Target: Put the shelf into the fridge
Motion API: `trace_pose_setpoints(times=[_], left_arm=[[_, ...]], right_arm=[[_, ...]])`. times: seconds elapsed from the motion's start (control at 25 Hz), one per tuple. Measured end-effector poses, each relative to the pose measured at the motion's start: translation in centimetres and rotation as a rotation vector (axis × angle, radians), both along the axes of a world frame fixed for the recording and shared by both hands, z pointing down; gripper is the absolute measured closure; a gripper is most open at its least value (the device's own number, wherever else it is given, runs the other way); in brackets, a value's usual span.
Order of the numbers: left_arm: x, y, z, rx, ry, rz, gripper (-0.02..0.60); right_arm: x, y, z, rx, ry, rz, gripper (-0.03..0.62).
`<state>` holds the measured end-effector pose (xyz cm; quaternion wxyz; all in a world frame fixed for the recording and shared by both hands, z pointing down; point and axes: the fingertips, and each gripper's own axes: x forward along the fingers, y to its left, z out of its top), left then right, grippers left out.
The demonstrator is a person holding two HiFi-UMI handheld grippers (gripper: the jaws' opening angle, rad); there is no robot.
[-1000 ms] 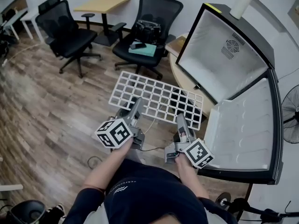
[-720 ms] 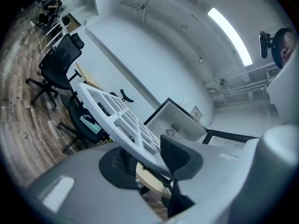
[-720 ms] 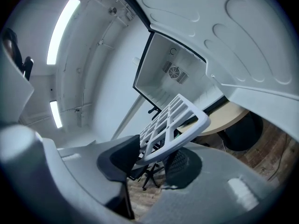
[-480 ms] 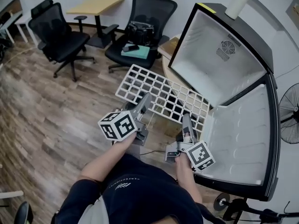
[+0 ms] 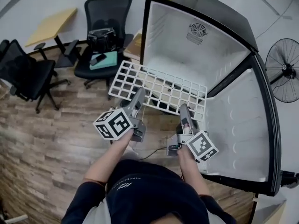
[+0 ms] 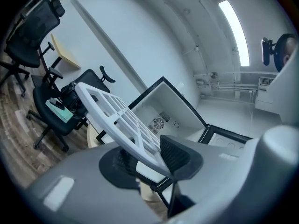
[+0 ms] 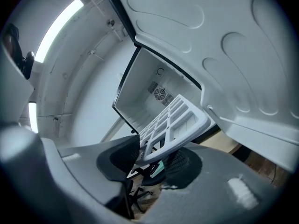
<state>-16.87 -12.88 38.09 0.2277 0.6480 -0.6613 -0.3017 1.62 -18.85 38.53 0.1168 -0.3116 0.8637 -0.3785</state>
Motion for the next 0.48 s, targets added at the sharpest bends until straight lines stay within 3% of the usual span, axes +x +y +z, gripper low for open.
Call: trace_pose_setpoints(times=[0.48], left_arm=[[-0.1, -8.6, -2.3, 0.006, -0.005, 0.2, 0.443]], right_arm=[[0.7, -4.9, -1.8, -0.006, -0.014, 0.204, 0.454]])
